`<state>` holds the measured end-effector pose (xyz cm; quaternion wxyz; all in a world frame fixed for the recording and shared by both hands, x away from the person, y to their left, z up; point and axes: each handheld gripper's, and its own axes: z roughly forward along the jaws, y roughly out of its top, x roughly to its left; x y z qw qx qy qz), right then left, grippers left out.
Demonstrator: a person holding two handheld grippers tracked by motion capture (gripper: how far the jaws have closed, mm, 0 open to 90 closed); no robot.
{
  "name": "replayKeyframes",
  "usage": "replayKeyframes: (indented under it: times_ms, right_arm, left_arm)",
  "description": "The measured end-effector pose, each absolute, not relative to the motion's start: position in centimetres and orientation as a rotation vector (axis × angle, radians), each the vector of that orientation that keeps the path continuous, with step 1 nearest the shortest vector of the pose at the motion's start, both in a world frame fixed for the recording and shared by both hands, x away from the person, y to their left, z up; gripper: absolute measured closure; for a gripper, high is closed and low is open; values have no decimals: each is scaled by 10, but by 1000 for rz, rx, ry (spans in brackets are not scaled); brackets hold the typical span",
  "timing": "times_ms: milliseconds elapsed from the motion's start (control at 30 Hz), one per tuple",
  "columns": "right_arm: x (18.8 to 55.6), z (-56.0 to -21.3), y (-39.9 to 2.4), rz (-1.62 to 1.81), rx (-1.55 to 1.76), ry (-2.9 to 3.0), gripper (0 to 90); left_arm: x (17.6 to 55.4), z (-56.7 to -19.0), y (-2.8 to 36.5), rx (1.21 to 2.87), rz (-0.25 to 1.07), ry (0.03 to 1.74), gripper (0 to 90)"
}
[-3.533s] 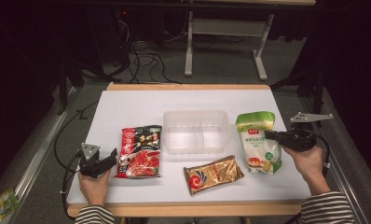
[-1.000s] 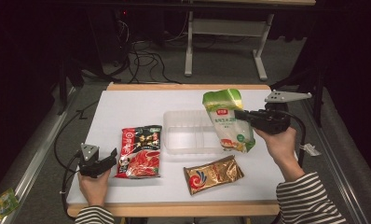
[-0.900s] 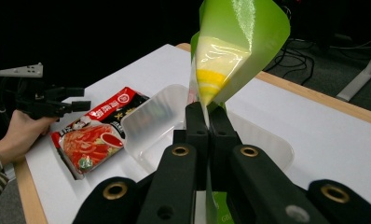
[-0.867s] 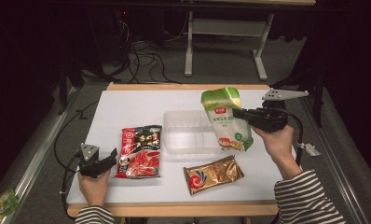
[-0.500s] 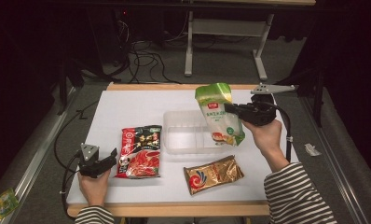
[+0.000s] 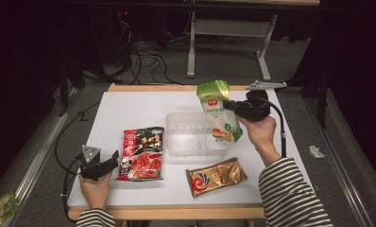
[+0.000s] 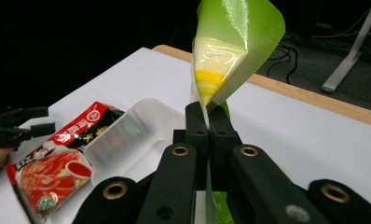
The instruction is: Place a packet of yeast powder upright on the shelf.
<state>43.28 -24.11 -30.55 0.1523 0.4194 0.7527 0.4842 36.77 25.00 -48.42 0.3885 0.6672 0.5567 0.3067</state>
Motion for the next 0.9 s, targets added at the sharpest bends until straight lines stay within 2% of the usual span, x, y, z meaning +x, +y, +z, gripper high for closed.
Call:
replayKeyframes:
  times_ms: [533, 900]
  right_arm:
    - [459, -325, -226, 1390, 1292, 2095, 900]
    - [464, -334, -222, 1350, 1284, 2096, 900]
  left_arm:
    - [368, -484, 250, 1697, 778, 1414, 277]
    - [367, -484, 250, 1692, 778, 1414, 276]
